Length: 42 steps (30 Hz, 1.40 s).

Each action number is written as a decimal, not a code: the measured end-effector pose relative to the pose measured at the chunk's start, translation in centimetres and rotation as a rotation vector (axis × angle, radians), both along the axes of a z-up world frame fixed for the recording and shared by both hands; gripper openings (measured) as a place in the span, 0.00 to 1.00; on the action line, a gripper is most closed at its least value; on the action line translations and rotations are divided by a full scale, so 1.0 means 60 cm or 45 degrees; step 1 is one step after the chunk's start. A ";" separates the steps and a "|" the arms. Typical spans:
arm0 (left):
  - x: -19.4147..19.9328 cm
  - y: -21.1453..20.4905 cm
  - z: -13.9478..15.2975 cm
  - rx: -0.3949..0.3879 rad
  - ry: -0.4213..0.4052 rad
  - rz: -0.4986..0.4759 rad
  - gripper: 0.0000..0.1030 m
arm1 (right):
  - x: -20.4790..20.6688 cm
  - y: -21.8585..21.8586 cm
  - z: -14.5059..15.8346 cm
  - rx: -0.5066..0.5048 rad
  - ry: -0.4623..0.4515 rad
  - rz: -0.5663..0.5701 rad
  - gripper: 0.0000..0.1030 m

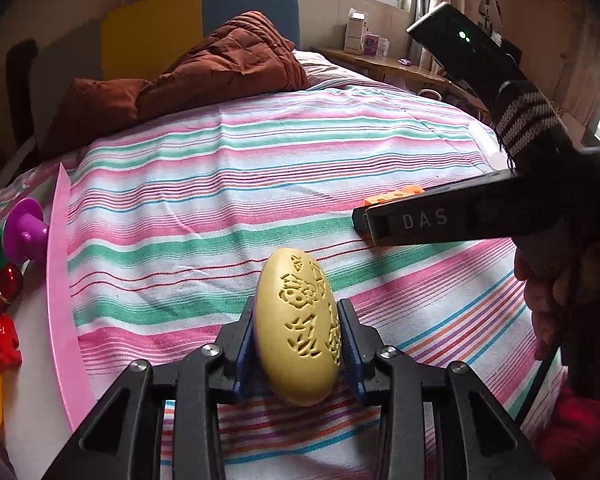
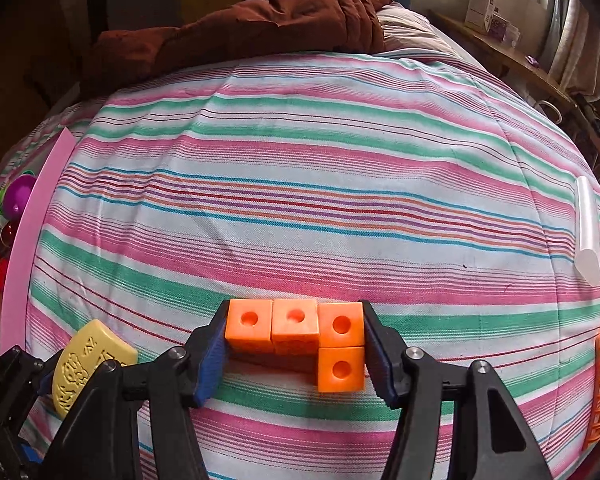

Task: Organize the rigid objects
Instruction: 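Lift the yellow egg toy and orange cubes with both tools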

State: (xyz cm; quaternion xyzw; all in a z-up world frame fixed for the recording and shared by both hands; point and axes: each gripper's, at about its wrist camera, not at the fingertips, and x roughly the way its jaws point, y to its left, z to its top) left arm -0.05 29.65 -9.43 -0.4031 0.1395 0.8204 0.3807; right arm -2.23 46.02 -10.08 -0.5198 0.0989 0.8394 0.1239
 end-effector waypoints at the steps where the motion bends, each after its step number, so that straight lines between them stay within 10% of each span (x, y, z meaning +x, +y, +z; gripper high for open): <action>1: -0.004 -0.004 0.004 0.003 -0.035 0.024 0.34 | -0.001 0.001 0.000 0.002 0.009 -0.011 0.58; 12: 0.024 -0.045 0.090 0.057 0.039 0.045 0.26 | -0.016 -0.010 -0.008 0.079 0.024 0.016 0.58; 14: 0.021 -0.047 0.087 0.061 0.016 0.043 0.21 | -0.014 -0.011 -0.007 0.080 0.027 0.013 0.58; 15: 0.020 -0.045 0.084 0.055 0.024 0.039 0.00 | -0.014 -0.011 -0.007 0.080 0.025 0.013 0.58; 22: 0.005 -0.040 0.040 0.020 -0.087 -0.049 0.02 | -0.011 -0.012 -0.005 0.068 0.012 0.008 0.58; 27: -0.004 -0.055 0.037 0.091 -0.120 -0.033 0.48 | -0.012 -0.011 -0.005 0.055 0.008 0.015 0.58; 42: 0.050 -0.093 0.059 -0.043 -0.013 -0.258 0.64 | -0.017 -0.009 -0.002 0.050 -0.018 0.026 0.58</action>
